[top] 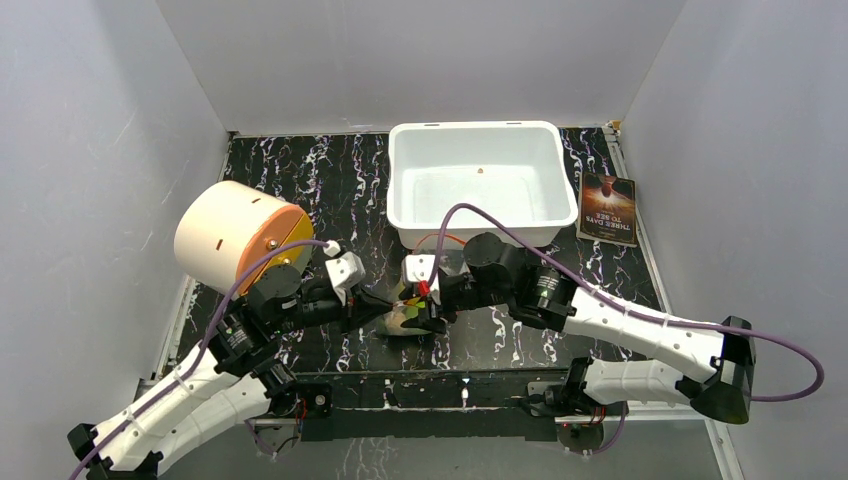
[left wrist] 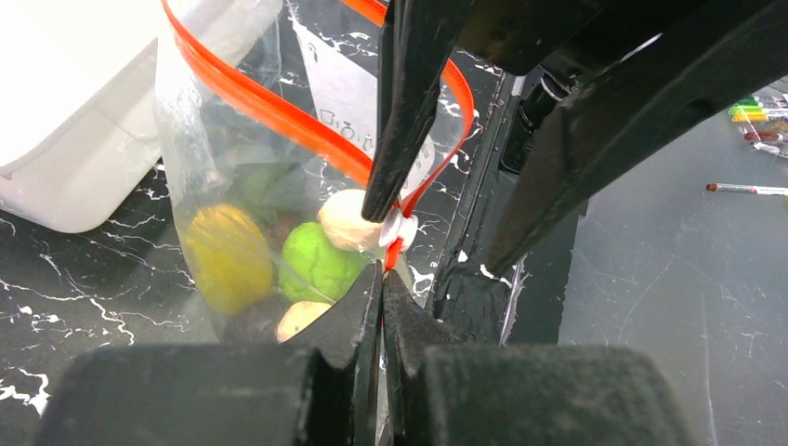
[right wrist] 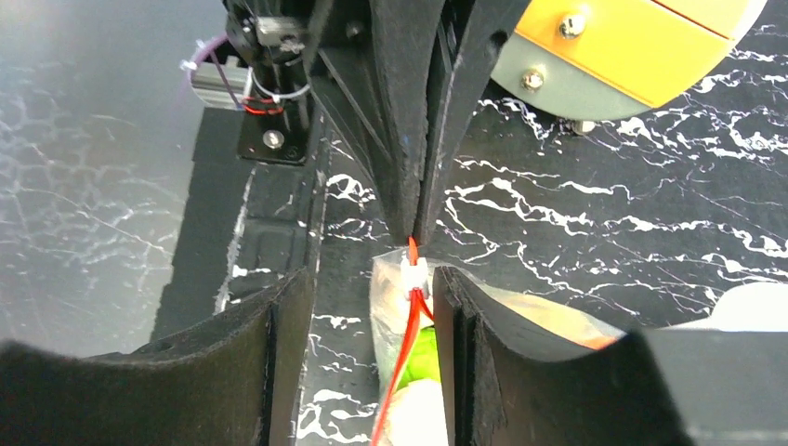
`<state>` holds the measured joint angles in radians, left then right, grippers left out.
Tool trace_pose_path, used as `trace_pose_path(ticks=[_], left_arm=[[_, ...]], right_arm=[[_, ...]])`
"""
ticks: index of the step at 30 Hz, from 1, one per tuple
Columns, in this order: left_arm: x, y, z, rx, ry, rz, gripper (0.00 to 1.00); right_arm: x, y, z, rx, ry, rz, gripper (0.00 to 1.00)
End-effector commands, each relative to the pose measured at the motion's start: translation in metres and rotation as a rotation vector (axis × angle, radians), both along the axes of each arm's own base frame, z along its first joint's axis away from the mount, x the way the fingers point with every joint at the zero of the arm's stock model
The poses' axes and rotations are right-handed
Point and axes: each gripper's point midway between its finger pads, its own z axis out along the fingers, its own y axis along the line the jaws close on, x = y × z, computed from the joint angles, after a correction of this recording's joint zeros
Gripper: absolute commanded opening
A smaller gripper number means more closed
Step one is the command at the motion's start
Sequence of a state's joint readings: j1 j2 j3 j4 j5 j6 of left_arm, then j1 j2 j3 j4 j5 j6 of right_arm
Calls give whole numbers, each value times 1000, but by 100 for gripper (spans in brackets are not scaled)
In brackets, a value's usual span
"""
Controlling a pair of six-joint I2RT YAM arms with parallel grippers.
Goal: Place the food in the zip-top bag and seal the zipper
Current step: Zip the zipper food storage bag at the center of the board.
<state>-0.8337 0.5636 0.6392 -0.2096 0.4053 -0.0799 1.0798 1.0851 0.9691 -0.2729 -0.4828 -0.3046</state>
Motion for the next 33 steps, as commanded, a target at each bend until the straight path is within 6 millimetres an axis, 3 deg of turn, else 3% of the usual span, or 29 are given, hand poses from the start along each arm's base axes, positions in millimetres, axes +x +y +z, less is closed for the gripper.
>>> trace_pose_path(ticks=[1, 8, 15, 22, 26, 33], left_arm=[[-1, -1, 15, -40, -30, -7, 0], [-6, -2, 11, -31, -20, -38, 0], [-13, -2, 10, -44, -28, -75, 0], [-23, 0, 4, -72, -64, -116, 21], [-29, 1, -3, -59, -80, -160, 39], [-26, -6, -12, -41, -83, -187, 42]], right_arm=[[14, 5, 33, 68, -148, -24, 46], [19, 4, 33, 83, -177, -45, 30], [12, -1, 12, -18, -161, 5, 35], [14, 2, 8, -25, -171, 3, 32], [15, 4, 8, -13, -168, -1, 29], [10, 5, 10, 14, -150, 9, 28]])
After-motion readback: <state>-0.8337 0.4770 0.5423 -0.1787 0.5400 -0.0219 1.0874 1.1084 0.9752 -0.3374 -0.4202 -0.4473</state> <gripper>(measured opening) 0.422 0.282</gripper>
